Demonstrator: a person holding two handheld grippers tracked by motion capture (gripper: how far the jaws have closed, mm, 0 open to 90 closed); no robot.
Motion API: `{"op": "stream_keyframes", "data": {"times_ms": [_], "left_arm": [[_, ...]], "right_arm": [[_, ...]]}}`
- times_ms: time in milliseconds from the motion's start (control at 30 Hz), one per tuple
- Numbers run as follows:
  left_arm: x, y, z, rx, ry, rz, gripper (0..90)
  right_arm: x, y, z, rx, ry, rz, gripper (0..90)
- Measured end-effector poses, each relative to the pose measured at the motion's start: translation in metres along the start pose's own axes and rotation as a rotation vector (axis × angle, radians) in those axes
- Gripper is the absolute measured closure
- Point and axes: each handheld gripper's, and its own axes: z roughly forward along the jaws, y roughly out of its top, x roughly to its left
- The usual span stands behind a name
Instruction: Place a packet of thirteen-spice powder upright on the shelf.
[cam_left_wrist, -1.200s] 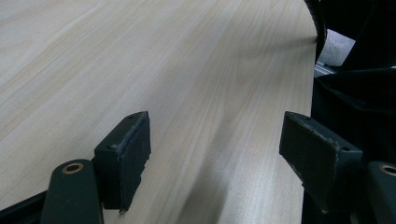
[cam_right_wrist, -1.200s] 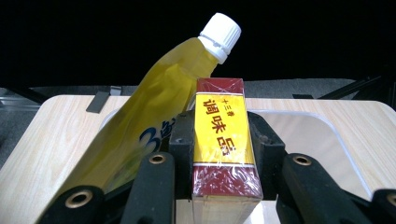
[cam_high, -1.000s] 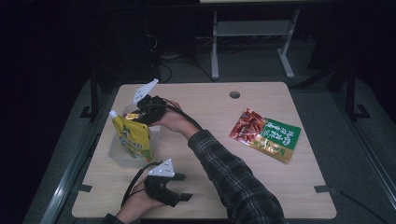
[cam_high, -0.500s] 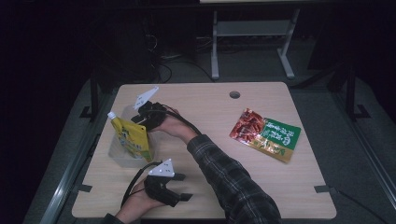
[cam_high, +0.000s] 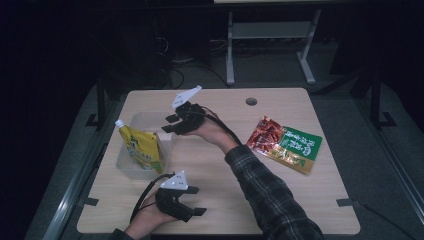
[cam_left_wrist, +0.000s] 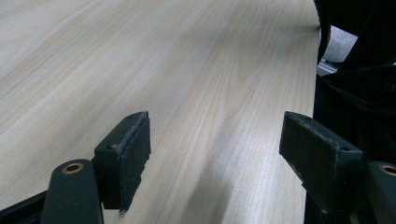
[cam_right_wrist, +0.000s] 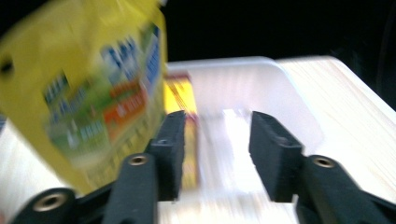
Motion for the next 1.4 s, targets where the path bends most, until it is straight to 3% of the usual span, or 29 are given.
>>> {"op": "stream_keyframes", "data": {"times_ms": [133,333,567,800,933,1000,1233,1400], "left_arm": [[0.0,0.0,0.001,-0.002,0.001,-0.002,24.3],[0.0,0.0,0.001,-0.004,0.005,-0.003,24.2],[0.001,0.0,0.002,0.001,0.01,-0.003,24.3],[0.002,-0.001,0.002,0.001,0.009,-0.001,24.3],[0.002,-0.001,0.002,0.0,0.01,-0.002,24.3],[0.002,-0.001,0.002,-0.001,0.01,-0.003,24.3],[0.003,-0.001,0.002,0.002,0.008,-0.003,24.3],[0.003,-0.001,0.002,0.008,0.009,0.003,24.3]], "right_arm": [[-0.018,-0.029,-0.025,0.015,-0.075,0.062,76.9],[-0.04,-0.073,-0.069,0.044,-0.196,0.157,89.6],[-0.064,-0.129,-0.116,0.097,-0.336,0.253,89.8],[-0.094,-0.192,-0.156,0.15,-0.481,0.401,89.8],[-0.108,-0.223,-0.171,0.213,-0.562,0.47,89.9],[-0.113,-0.232,-0.176,0.218,-0.592,0.489,89.9],[-0.119,-0.252,-0.187,0.254,-0.651,0.524,89.9],[-0.117,-0.261,-0.187,0.242,-0.639,0.526,90.0]]}}
